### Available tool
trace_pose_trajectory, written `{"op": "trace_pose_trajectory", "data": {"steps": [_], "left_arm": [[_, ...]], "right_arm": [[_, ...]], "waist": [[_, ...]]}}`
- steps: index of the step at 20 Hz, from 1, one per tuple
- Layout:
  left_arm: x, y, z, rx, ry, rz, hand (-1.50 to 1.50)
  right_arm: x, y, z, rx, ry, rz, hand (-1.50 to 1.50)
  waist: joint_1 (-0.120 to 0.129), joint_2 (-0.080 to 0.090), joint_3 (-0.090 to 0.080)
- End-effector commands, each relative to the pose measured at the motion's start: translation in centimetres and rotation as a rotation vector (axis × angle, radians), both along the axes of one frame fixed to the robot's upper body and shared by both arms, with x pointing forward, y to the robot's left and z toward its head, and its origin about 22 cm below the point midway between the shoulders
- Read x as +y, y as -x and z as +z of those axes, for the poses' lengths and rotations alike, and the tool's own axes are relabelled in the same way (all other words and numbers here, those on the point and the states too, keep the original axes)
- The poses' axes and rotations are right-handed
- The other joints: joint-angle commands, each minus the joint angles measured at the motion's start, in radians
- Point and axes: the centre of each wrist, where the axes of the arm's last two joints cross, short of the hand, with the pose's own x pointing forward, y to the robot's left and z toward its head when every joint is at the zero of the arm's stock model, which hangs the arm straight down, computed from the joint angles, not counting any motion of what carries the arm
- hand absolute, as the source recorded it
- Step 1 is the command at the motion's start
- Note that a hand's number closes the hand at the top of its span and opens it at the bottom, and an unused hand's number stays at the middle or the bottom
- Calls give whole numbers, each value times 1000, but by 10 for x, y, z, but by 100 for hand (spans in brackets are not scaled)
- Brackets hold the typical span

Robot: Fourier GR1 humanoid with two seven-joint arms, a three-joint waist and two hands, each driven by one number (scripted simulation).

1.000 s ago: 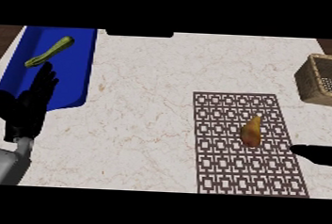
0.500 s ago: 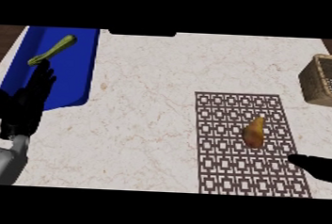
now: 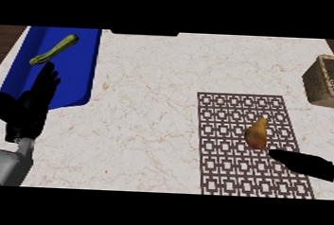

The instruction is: Pick the pear from the placemat and place it in the basket

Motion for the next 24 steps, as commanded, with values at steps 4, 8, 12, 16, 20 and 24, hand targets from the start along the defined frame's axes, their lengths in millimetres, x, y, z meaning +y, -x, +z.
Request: {"op": "trace_pose_trajectory", "data": {"steps": [4,8,12,16,20,24], "left_arm": [[-4,4,1,-1,-19,-5,0],[1,6,14,10,-1,13,0],[5,1,17,17,11,-9,0],[5,3,-5,-1,-8,20,0],[-16,8,-9,2,-6,6,0],[-19,15,6,-18,-12,2,0]], "right_arm": [[15,-14,-41,33,7,-113,-150],[10,-6,-36,18,29,-101,-150],[17,-9,-49,0,9,-105,-150],[31,-3,-52,-11,10,-103,-150],[45,-18,-43,13,14,-102,-150],[35,-16,-53,41,10,-107,-150]], "waist": [[3,0,0],[-1,-1,0],[-1,0,0],[-3,0,0],[-1,0,0],[0,-1,0]]}}
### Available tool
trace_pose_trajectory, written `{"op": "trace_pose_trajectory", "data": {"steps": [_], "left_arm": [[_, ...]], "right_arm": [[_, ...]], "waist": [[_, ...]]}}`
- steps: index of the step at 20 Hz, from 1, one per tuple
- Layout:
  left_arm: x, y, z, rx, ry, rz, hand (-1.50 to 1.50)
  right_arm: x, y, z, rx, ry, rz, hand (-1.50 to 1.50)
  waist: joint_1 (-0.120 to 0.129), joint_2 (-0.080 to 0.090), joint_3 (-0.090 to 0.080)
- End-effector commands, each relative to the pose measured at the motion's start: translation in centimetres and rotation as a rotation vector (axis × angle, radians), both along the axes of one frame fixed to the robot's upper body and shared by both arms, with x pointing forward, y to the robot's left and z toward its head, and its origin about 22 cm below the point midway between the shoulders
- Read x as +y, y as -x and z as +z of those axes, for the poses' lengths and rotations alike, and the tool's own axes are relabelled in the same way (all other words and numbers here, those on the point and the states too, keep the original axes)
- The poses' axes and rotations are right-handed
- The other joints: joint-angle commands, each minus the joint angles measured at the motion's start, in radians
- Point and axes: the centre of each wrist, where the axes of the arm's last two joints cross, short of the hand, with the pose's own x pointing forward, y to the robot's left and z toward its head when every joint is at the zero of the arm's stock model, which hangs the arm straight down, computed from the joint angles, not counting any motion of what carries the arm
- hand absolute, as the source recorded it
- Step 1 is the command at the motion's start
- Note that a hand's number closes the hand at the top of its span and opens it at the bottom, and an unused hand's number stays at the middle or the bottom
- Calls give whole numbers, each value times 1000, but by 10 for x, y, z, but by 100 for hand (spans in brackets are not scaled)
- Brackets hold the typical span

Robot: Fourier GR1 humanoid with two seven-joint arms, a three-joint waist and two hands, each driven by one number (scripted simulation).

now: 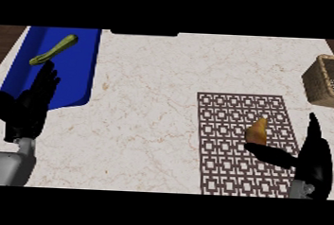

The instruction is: Pick the pear from the placemat and place it in the basket

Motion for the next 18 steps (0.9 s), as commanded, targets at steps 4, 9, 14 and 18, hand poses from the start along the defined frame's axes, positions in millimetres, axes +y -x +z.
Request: {"op": "trace_pose_trajectory", "data": {"steps": [4,9,14,18], "left_arm": [[-9,-2,-3,17,8,-4,0],[22,-10,2,19,19,1,0],[-8,4,6,5,3,9,0],[16,3,-1,13,15,-15,0]], "right_arm": [[5,-11,-29,86,-6,-23,-150],[6,-25,-34,115,-5,-36,-150],[3,-8,-24,95,13,-12,-150],[-19,-18,-54,122,3,-8,-150]], "waist": [[0,0,0],[1,1,0],[0,-1,0],[2,0,0]]}}
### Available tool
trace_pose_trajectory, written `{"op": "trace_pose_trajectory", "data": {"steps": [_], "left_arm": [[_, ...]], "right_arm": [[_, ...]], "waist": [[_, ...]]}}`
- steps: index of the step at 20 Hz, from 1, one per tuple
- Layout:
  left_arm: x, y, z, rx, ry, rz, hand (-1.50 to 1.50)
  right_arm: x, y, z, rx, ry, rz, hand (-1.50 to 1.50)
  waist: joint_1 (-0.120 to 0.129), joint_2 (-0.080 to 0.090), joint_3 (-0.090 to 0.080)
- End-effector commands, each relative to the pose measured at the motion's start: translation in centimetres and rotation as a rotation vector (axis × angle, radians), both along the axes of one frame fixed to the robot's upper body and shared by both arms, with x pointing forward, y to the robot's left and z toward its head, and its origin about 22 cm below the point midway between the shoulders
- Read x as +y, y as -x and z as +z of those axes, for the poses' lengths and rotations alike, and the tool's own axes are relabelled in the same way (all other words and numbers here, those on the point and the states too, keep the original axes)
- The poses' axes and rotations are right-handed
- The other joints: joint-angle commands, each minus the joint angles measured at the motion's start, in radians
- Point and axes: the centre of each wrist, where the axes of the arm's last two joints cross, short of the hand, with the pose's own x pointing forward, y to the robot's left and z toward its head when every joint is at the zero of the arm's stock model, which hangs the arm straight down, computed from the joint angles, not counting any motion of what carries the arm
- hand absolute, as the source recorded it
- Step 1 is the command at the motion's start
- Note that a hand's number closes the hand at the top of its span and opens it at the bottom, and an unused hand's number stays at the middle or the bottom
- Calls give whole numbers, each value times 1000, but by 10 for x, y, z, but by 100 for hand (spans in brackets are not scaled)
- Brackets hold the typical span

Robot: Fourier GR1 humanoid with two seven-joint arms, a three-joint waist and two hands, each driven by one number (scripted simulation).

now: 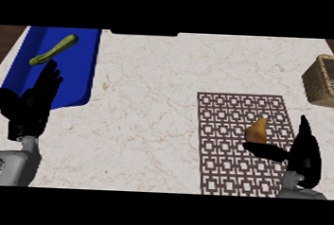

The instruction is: Pick the pear from the placemat and place it in the basket

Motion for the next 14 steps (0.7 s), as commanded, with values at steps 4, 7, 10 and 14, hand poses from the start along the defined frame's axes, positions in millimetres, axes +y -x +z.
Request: {"op": "trace_pose_trajectory", "data": {"steps": [4,7,10,14], "left_arm": [[18,3,5,-16,-9,-7,0],[1,-1,5,1,-1,9,0],[2,-9,-10,-10,-16,-2,0],[0,2,2,-4,-2,6,0]], "right_arm": [[27,-13,-14,27,-9,0,-150],[23,-27,-8,75,-21,32,-150],[9,-12,-21,76,-57,107,150],[7,-31,-41,105,-4,207,150]], "waist": [[1,0,0],[1,0,0],[-3,0,0],[4,1,0]]}}
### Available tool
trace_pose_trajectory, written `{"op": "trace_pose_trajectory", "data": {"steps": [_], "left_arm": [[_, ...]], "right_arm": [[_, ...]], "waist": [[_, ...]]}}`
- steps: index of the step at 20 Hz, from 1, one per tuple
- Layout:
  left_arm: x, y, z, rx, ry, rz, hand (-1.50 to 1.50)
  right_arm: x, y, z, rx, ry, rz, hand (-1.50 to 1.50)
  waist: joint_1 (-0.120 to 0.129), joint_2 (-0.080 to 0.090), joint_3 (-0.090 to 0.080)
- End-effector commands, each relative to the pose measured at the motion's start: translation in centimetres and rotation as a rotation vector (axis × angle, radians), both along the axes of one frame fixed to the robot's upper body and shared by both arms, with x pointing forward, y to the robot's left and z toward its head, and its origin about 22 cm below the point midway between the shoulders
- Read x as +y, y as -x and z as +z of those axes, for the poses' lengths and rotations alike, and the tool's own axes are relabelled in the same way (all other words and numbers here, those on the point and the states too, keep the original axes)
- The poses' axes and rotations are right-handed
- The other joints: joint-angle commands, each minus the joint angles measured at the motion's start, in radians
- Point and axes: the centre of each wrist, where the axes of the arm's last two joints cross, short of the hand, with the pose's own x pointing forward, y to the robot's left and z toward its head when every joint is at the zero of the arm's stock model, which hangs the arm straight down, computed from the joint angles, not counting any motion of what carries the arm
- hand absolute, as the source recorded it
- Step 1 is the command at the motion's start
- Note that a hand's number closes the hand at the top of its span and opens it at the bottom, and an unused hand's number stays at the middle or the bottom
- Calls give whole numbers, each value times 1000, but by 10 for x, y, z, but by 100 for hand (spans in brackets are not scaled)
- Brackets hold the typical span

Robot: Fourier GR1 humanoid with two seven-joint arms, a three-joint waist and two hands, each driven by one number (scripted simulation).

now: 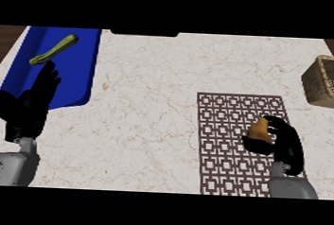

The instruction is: Pick the pear from the placemat and place it in the basket

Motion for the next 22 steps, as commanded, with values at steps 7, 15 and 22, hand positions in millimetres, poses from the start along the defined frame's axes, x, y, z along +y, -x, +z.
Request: {"op": "trace_pose_trajectory", "data": {"steps": [7,15,22], "left_arm": [[-16,-8,7,-12,4,-17,0],[-8,-7,-3,-3,8,-30,0],[21,14,-12,-2,7,28,0]], "right_arm": [[27,-3,-38,-6,-38,52,150],[58,52,-28,-9,-4,1020,150],[-12,108,-3,-292,-233,1224,150]], "waist": [[3,4,5],[36,-7,6],[-24,-8,6]]}}
